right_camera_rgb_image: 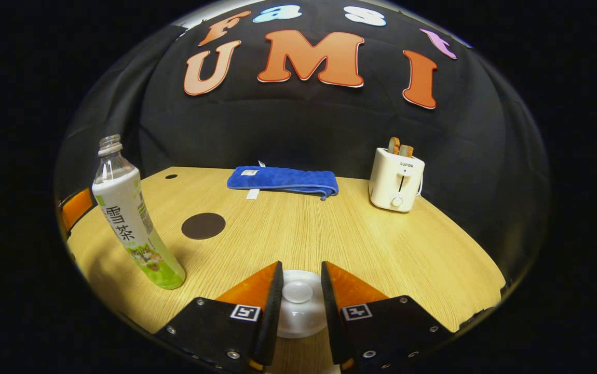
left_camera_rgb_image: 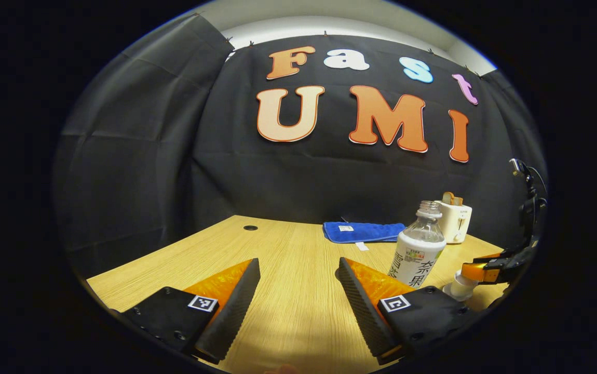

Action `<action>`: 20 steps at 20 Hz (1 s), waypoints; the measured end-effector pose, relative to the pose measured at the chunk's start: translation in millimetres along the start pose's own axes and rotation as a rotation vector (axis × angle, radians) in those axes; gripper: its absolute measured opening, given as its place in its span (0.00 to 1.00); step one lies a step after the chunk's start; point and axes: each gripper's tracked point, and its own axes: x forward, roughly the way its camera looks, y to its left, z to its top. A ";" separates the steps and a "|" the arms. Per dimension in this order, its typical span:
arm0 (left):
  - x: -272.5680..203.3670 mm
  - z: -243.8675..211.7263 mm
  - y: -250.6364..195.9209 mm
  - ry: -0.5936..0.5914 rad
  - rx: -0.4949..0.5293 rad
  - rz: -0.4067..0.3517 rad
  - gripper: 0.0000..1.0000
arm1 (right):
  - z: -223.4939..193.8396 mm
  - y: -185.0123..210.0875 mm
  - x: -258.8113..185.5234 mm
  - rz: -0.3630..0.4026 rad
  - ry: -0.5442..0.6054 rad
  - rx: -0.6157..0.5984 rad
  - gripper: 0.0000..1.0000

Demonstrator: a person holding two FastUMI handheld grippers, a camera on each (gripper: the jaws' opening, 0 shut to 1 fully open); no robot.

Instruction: Open the teacup lid with one hand, grasp the water bottle and pour water into the teacup with the other hand; after pouring, place the water bottle on the coaster and then close the teacup lid.

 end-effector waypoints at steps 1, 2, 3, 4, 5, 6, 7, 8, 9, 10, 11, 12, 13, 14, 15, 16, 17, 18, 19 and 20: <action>0.1 -0.7 -0.8 0.001 -0.003 -0.001 0.98 | -0.8 1.4 0.0 0.004 0.002 0.001 0.37; -0.5 -0.4 -0.1 0.003 -0.004 -0.002 0.98 | -0.4 1.7 0.3 0.004 0.001 -0.001 0.32; -0.1 -0.4 -0.5 0.003 -0.002 -0.001 0.98 | 0.2 1.8 0.9 0.002 -0.001 -0.004 0.31; -0.5 0.2 -0.3 0.002 0.000 -0.001 0.98 | -0.3 1.6 0.6 0.001 -0.001 -0.005 0.29; -0.6 1.0 -0.8 0.001 0.001 -0.001 0.98 | 0.1 1.0 0.9 0.000 -0.002 0.003 0.28; -1.8 0.5 -1.1 0.000 0.002 -0.001 0.98 | 0.3 2.1 1.0 0.003 -0.001 0.012 0.26; -2.5 1.1 -1.8 -0.001 0.005 -0.003 0.98 | 1.7 1.6 0.9 0.005 0.000 0.020 0.24; -3.9 2.2 -2.8 -0.002 0.008 -0.005 0.98 | 4.7 0.4 -1.4 0.005 -0.009 0.025 0.23; -5.9 3.4 -4.2 -0.005 0.013 -0.007 0.98 | 10.8 -1.8 -4.5 0.003 -0.026 0.030 0.21; -7.9 5.6 -6.8 -0.009 0.017 -0.011 0.98 | 16.5 -4.0 -9.0 0.001 -0.044 0.033 0.21; -10.6 6.8 -9.7 -0.014 0.021 -0.016 0.98 | 21.9 -8.6 -13.2 -0.005 -0.060 0.032 0.21; -13.0 8.0 -13.7 -0.020 0.027 -0.024 0.98 | 25.9 -14.1 -16.7 -0.015 -0.075 0.031 0.21; -16.2 9.9 -16.7 -0.026 0.032 -0.030 0.98 | 28.9 -21.6 -20.8 -0.028 -0.087 0.033 0.17; -19.6 10.2 -20.2 -0.030 0.036 -0.038 0.98 | 29.4 -32.3 -27.3 -0.046 -0.097 0.039 0.21; -24.8 10.5 -28.1 -0.031 0.036 -0.054 0.98 | 26.7 -41.2 -30.5 -0.063 -0.098 0.045 0.21; -28.6 10.4 -33.9 -0.031 0.037 -0.069 0.98 | 23.5 -50.7 -34.5 -0.080 -0.096 0.053 0.21; -31.9 9.6 -40.5 -0.032 0.038 -0.083 0.98 | 19.5 -58.9 -38.7 -0.096 -0.092 0.061 0.21; -36.0 9.5 -48.6 -0.034 0.038 -0.105 0.98 | 14.5 -68.1 -42.2 -0.113 -0.087 0.069 0.21; -39.8 8.5 -58.8 -0.035 0.036 -0.137 0.98 | 9.5 -75.3 -45.2 -0.127 -0.078 0.075 0.21; -43.2 5.9 -70.7 -0.033 0.031 -0.171 0.97 | 3.8 -82.5 -47.9 -0.139 -0.070 0.084 0.21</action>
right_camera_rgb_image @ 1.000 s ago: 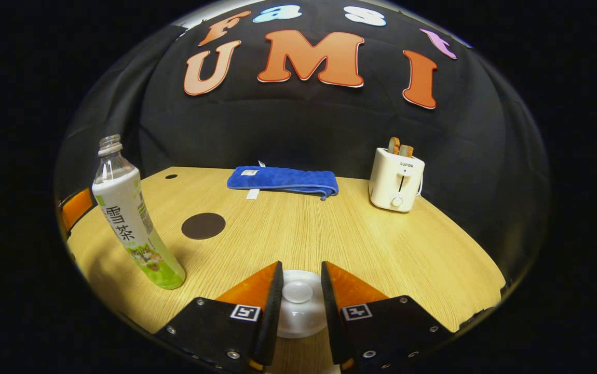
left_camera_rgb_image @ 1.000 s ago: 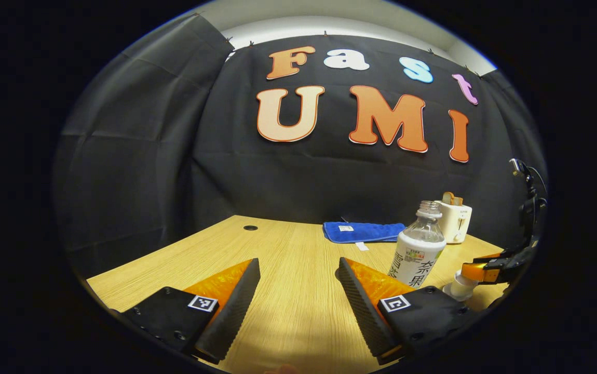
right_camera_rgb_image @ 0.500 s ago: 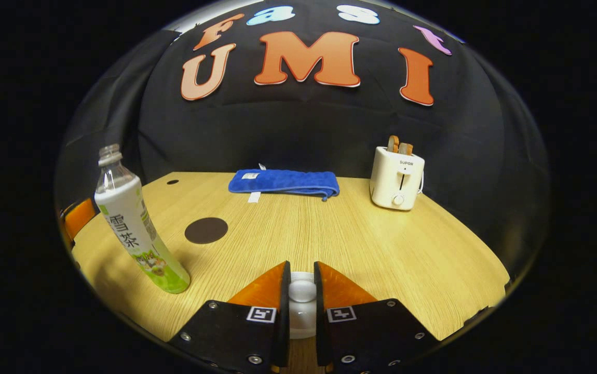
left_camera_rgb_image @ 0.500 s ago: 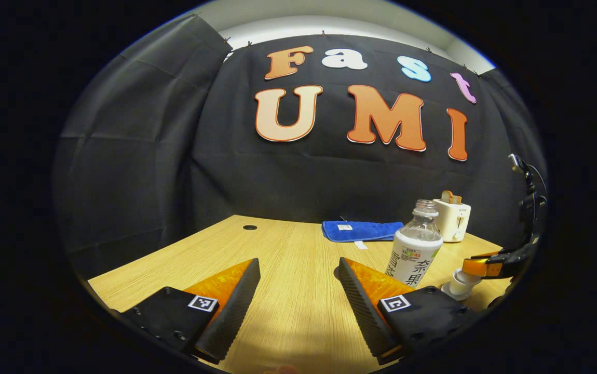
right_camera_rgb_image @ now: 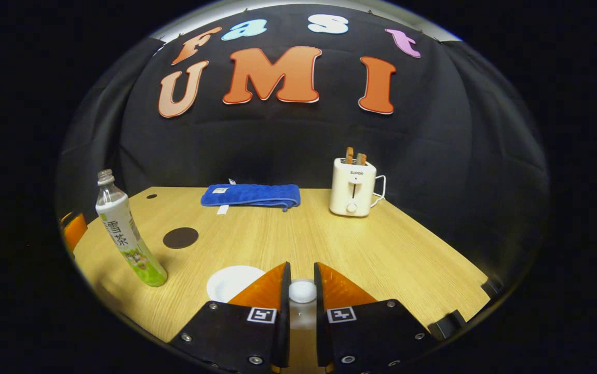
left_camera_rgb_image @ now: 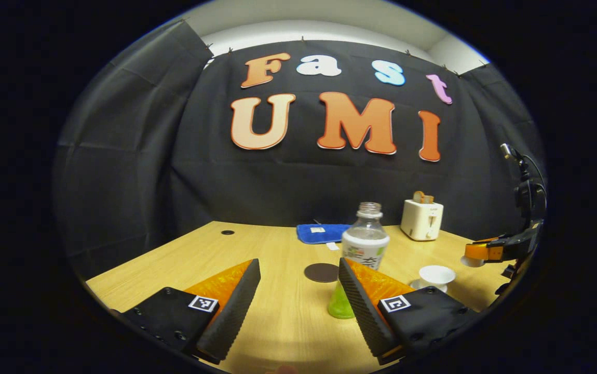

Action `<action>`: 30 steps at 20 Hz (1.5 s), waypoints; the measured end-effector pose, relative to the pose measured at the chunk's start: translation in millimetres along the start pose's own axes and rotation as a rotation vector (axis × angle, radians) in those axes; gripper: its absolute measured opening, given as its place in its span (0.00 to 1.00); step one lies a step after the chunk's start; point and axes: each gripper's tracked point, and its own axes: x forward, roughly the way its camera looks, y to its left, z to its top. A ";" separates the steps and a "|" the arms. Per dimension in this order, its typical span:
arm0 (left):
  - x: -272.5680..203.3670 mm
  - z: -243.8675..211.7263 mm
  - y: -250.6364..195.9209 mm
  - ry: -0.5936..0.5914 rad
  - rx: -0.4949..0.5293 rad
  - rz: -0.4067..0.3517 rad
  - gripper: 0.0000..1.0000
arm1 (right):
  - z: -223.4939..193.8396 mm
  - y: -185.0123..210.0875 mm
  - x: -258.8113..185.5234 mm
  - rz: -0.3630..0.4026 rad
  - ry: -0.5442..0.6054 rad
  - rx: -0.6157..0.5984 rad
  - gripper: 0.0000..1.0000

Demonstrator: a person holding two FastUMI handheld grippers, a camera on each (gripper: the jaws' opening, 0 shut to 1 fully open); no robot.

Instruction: Open the teacup lid with one hand, grasp the water bottle and pour water into the teacup with the other hand; after pouring, place the water bottle on the coaster and then close the teacup lid.

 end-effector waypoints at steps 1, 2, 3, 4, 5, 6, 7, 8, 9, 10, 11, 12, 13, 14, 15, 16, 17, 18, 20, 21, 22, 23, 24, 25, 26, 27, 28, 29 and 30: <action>0.2 -3.6 -9.7 0.004 -0.007 -0.028 0.96 | -3.3 -5.9 -3.6 -0.011 0.008 0.008 0.21; 0.4 -7.6 -18.5 0.014 -0.012 -0.050 0.98 | -7.0 -13.4 -6.7 -0.022 0.011 0.019 0.21; 2.5 -13.9 -26.1 0.030 -0.014 -0.068 0.97 | -8.5 -18.1 -9.4 -0.029 0.012 0.025 0.21; 6.0 -17.4 -33.9 0.044 -0.010 -0.082 0.98 | -11.0 -22.2 -11.4 -0.036 0.016 0.029 0.21; 8.8 -21.0 -40.0 0.055 -0.007 -0.090 0.97 | -13.5 -26.9 -13.6 -0.044 0.019 0.033 0.21; 13.5 -23.9 -45.3 0.063 -0.006 -0.100 0.98 | -16.2 -32.8 -14.3 -0.053 0.024 0.037 0.21; 18.8 -27.2 -49.4 0.072 -0.007 -0.110 0.98 | -19.6 -37.8 -15.1 -0.062 0.029 0.043 0.21; 23.4 -31.7 -53.2 0.086 -0.007 -0.116 0.98 | -23.8 -43.4 -15.0 -0.071 0.039 0.049 0.21; 29.0 -37.2 -55.6 0.103 -0.006 -0.118 0.98 | -27.7 -47.8 -14.4 -0.080 0.048 0.056 0.21; 34.9 -43.9 -57.4 0.119 -0.006 -0.115 0.98 | -30.7 -52.5 -14.6 -0.085 0.057 0.064 0.21; 40.6 -49.5 -57.5 0.139 -0.003 -0.110 0.99 | -33.2 -55.4 -15.2 -0.091 0.062 0.071 0.21; 45.8 -54.4 -56.5 0.152 0.002 -0.104 0.98 | -34.5 -59.8 -15.3 -0.097 0.066 0.076 0.21; 52.1 -57.4 -56.0 0.160 0.010 -0.095 0.99 | -35.0 -63.2 -16.0 -0.102 0.067 0.081 0.21; 57.3 -61.5 -54.1 0.171 0.019 -0.085 0.99 | -35.6 -67.1 -16.0 -0.107 0.069 0.084 0.21; 62.6 -64.4 -52.5 0.177 0.022 -0.078 0.99 | -36.0 -69.9 -16.6 -0.112 0.071 0.087 0.21; 66.6 -65.7 -51.7 0.185 0.021 -0.074 0.99 | -37.0 -72.9 -16.9 -0.117 0.072 0.090 0.21; 69.5 -66.3 -51.7 0.190 0.020 -0.072 0.99 | -37.4 -75.3 -17.3 -0.121 0.075 0.093 0.21; 72.8 -68.6 -52.5 0.197 0.026 -0.070 0.99 | -38.1 -78.0 -18.0 -0.124 0.077 0.097 0.17; 74.1 -70.1 -53.6 0.213 0.050 -0.067 0.99 | -40.7 -80.4 -17.7 -0.129 0.083 0.103 0.21; 74.0 -68.2 -54.0 0.208 0.054 -0.064 0.94 | -41.5 -80.9 -17.5 -0.129 0.085 0.106 0.21; 73.0 -69.4 -55.5 0.213 0.059 -0.069 0.86 | -41.7 -80.8 -17.9 -0.128 0.087 0.107 0.21; 72.6 -68.6 -56.7 0.215 0.065 -0.072 0.78 | -41.6 -80.0 -18.0 -0.126 0.087 0.108 0.21; 71.1 -66.7 -56.7 0.217 0.069 -0.079 0.70 | -41.5 -79.0 -19.2 -0.123 0.088 0.108 0.21; 69.9 -64.1 -56.7 0.220 0.082 -0.083 0.70 | -40.6 -78.2 -20.2 -0.120 0.087 0.107 0.21; 68.6 -58.8 -53.9 0.218 0.122 -0.078 0.71 | -39.8 -77.1 -20.1 -0.118 0.086 0.106 0.21; 68.2 -51.7 -50.0 0.207 0.157 -0.070 0.70 | -38.2 -76.2 -20.8 -0.116 0.084 0.107 0.21; 67.9 -45.6 -49.3 0.194 0.187 -0.065 0.72 | -37.6 -74.8 -20.9 -0.114 0.083 0.107 0.21; 68.3 -41.1 -48.0 0.183 0.212 -0.061 0.70 | -37.7 -74.4 -22.1 -0.114 0.083 0.107 0.21; 67.2 -35.9 -47.6 0.179 0.238 -0.060 0.70 | -37.4 -73.0 -22.2 -0.112 0.085 0.107 0.21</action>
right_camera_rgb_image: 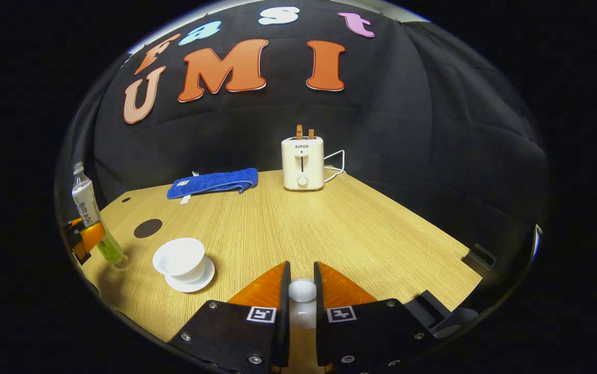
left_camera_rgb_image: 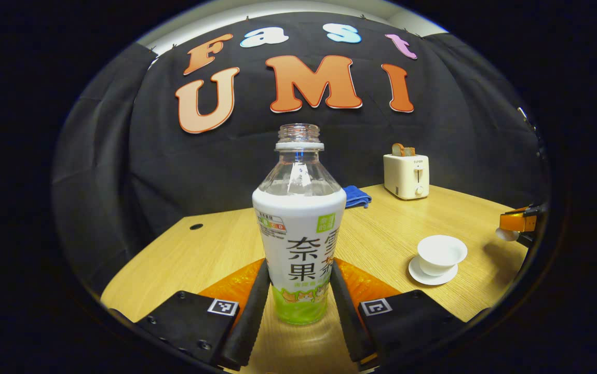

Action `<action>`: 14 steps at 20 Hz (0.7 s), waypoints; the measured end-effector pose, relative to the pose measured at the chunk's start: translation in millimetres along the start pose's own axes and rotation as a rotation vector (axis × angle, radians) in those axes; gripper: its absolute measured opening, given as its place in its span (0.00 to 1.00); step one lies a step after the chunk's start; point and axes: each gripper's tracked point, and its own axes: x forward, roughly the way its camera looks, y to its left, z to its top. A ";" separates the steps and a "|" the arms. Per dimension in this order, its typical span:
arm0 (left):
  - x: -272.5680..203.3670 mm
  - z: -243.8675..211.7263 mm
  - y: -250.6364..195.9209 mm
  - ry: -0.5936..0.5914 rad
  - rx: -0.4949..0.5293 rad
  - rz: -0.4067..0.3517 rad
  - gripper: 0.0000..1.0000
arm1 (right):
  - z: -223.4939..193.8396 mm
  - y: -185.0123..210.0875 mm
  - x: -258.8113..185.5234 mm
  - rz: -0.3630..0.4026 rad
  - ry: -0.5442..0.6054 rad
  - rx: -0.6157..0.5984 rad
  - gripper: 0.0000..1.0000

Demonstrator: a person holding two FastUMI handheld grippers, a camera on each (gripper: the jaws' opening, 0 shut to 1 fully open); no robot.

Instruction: Open the teacup lid with one hand, grasp the water bottle and pour water into the teacup with the other hand; after pouring, place the water bottle on the coaster and then close the teacup lid.

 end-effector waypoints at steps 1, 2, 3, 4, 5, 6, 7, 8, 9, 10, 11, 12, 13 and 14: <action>-2.2 6.5 0.5 -0.008 0.035 0.001 0.70 | 0.3 -0.2 -0.2 0.001 0.000 0.000 0.21; -0.9 12.7 -0.5 -0.013 0.080 0.001 0.70 | 0.6 0.9 -0.5 0.003 0.003 0.001 0.21; -0.8 18.0 -1.8 -0.013 0.126 0.003 0.71 | -0.8 2.7 -0.9 0.005 0.006 0.001 0.17; 0.2 22.3 -3.2 -0.015 0.162 -0.002 0.70 | -0.6 4.2 -1.0 0.007 0.007 0.002 0.21; 1.5 26.4 -6.1 -0.019 0.191 -0.010 0.70 | -1.1 4.9 -2.2 0.010 0.007 0.003 0.21; 3.7 31.4 -8.7 -0.024 0.224 -0.021 0.69 | 0.6 5.3 -2.6 0.013 0.005 0.004 0.21; 6.9 36.7 -13.2 -0.033 0.265 -0.033 0.69 | 0.1 5.6 -3.5 0.014 0.005 0.004 0.21; 8.7 39.8 -16.1 -0.028 0.318 -0.038 0.69 | -0.4 5.6 -3.0 0.015 0.009 0.005 0.21; 12.7 40.1 -17.8 -0.022 0.373 -0.041 0.70 | -1.7 6.4 -2.5 0.017 0.014 0.007 0.21; 16.7 41.9 -21.8 -0.018 0.422 -0.054 0.70 | -1.7 6.5 -3.4 0.020 0.016 0.008 0.21; 20.3 41.6 -27.2 -0.011 0.454 -0.069 0.70 | -1.3 6.1 -4.0 0.020 0.014 0.009 0.21; 22.7 44.2 -32.6 -0.010 0.486 -0.085 0.71 | -0.4 5.2 -4.3 0.019 0.014 0.010 0.21; 25.8 47.0 -36.8 -0.011 0.525 -0.096 0.71 | -1.1 4.0 -3.8 0.019 0.014 0.011 0.21; 29.3 49.0 -37.2 -0.010 0.566 -0.096 0.71 | -0.7 2.7 -4.6 0.018 0.015 0.013 0.21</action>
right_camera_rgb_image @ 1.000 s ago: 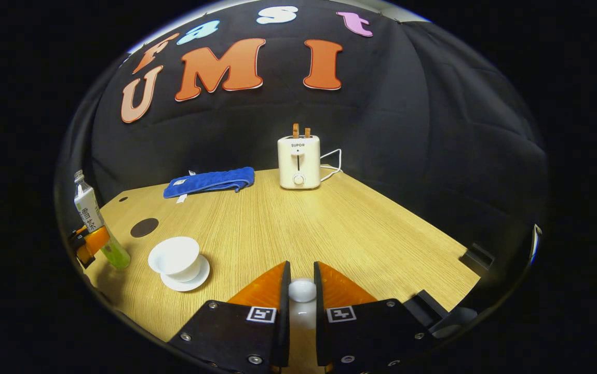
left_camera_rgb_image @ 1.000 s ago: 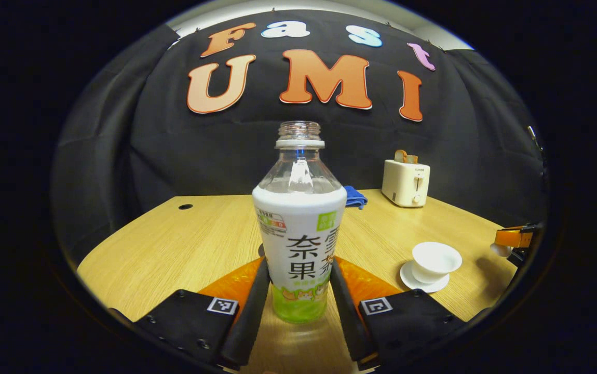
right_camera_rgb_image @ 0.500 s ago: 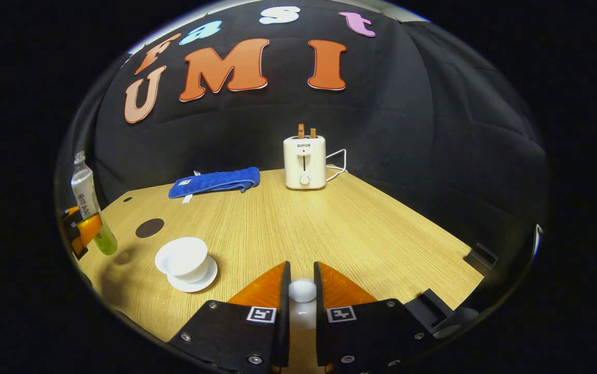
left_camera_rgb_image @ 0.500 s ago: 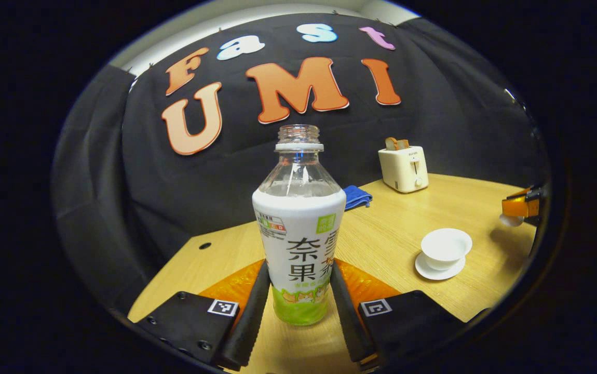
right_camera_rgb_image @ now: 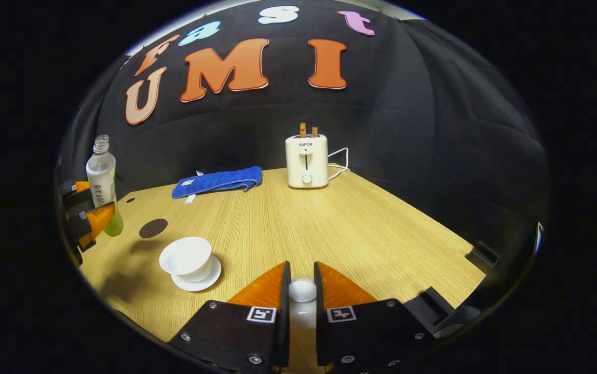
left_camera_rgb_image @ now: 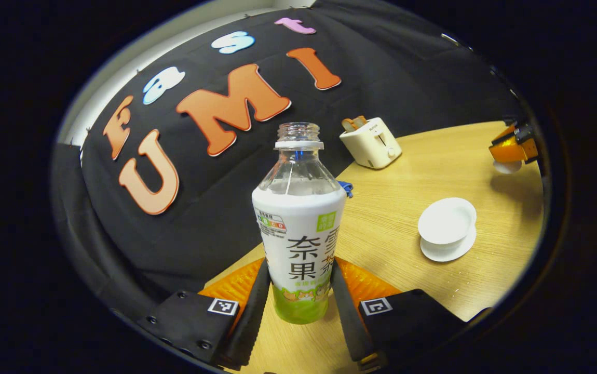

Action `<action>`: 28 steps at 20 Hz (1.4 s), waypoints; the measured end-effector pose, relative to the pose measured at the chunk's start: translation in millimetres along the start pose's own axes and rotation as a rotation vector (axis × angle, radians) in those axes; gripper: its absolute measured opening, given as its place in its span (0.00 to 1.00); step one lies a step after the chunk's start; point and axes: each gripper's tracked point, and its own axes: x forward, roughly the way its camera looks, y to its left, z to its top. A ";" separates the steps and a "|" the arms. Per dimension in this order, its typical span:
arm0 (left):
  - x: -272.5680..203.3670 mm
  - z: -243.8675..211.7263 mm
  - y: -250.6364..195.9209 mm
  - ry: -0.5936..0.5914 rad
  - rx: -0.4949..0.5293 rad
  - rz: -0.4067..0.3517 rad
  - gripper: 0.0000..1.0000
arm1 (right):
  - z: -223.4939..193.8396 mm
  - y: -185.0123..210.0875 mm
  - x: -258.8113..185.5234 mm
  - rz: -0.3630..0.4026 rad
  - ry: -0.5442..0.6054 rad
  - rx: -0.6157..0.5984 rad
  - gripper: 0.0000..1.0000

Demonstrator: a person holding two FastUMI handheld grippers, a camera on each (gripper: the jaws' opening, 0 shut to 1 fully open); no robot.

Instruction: Open the teacup lid with one hand, grasp the water bottle and pour water into the teacup with the other hand; after pouring, place the water bottle on the coaster and then close the teacup lid.

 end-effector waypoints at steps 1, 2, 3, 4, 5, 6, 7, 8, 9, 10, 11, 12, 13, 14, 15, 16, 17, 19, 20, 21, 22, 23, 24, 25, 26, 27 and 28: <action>2.8 2.3 -0.8 0.003 0.037 -0.004 0.70 | -1.1 -1.5 -0.6 -0.001 0.002 0.002 0.21; 5.4 3.3 -2.9 0.006 0.065 -0.010 0.70 | -1.2 -2.4 0.9 -0.002 0.004 0.004 0.21; 7.0 1.2 -4.5 0.012 0.089 -0.016 0.71 | -2.2 -3.7 0.3 -0.004 0.006 0.007 0.21; 9.9 1.1 -5.8 0.017 0.118 -0.016 0.71 | -2.5 -5.3 1.2 -0.006 0.008 0.011 0.21; 11.1 0.6 -8.0 0.021 0.147 -0.016 0.70 | -4.1 -6.1 1.6 -0.008 0.011 0.015 0.21; 11.1 -0.9 -12.1 0.028 0.181 -0.026 0.70 | -5.5 -6.4 2.5 -0.007 0.015 0.020 0.21; 12.7 -1.7 -15.6 0.033 0.209 -0.034 0.71 | -5.8 -6.4 2.3 -0.005 0.019 0.022 0.21; 14.3 -2.5 -18.2 0.039 0.243 -0.041 0.71 | -7.2 -5.6 1.5 -0.003 0.022 0.022 0.21; 15.2 -3.2 -19.3 0.047 0.285 -0.044 0.70 | -7.4 -5.6 1.4 -0.001 0.024 0.021 0.21; 16.3 -2.7 -20.5 0.051 0.331 -0.048 0.70 | -8.7 -5.2 1.6 0.002 0.025 0.022 0.21; 18.4 -2.0 -22.3 0.055 0.374 -0.053 0.70 | -8.4 -5.1 1.3 0.004 0.026 0.024 0.21; 19.6 -1.4 -27.8 0.057 0.417 -0.063 0.70 | -9.7 -6.3 1.3 0.004 0.027 0.027 0.21; 19.9 -5.3 -33.1 0.062 0.467 -0.073 0.68 | -10.0 -8.4 2.1 0.003 0.028 0.032 0.21; 20.4 -5.5 -37.3 0.062 0.500 -0.081 0.68 | -10.7 -8.7 2.0 0.002 0.030 0.037 0.21; 20.7 -3.3 -40.9 0.063 0.530 -0.088 0.68 | -11.6 -9.9 1.5 0.001 0.032 0.041 0.21; 22.4 -4.1 -44.0 0.066 0.560 -0.093 0.68 | -12.5 -10.3 2.2 0.000 0.034 0.044 0.21; 21.4 -4.8 -41.6 0.073 0.590 -0.093 0.68 | -14.5 -11.7 2.5 0.001 0.036 0.047 0.21; 22.7 -7.5 -45.0 0.085 0.661 -0.095 0.68 | -16.0 -13.9 2.8 0.001 0.041 0.052 0.21; 22.3 -9.4 -47.6 0.093 0.714 -0.101 0.68 | -17.0 -14.7 2.8 0.001 0.044 0.055 0.21; 23.6 -12.0 -49.8 0.098 0.757 -0.105 0.68 | -17.8 -15.6 3.8 0.001 0.045 0.058 0.21; 25.4 -14.0 -53.4 0.101 0.796 -0.109 0.68 | -18.7 -17.4 2.8 0.000 0.046 0.063 0.21; 27.0 -15.5 -56.7 0.105 0.829 -0.115 0.68 | -19.2 -18.1 3.7 -0.001 0.047 0.067 0.21; 27.7 -15.9 -58.3 0.108 0.857 -0.122 0.68 | -20.2 -19.4 3.6 -0.002 0.048 0.070 0.21; 29.3 -14.9 -59.4 0.107 0.886 -0.121 0.68 | -20.3 -20.8 3.6 -0.004 0.050 0.073 0.21; 31.8 -13.7 -61.3 0.104 0.914 -0.115 0.68 | -21.8 -22.6 3.1 -0.005 0.053 0.077 0.21; 33.7 -12.3 -62.7 0.103 0.934 -0.116 0.68 | -22.9 -23.6 4.2 -0.005 0.056 0.080 0.21; 35.7 -12.4 -63.6 0.107 0.955 -0.121 0.70 | -24.8 -24.9 4.3 -0.006 0.059 0.081 0.21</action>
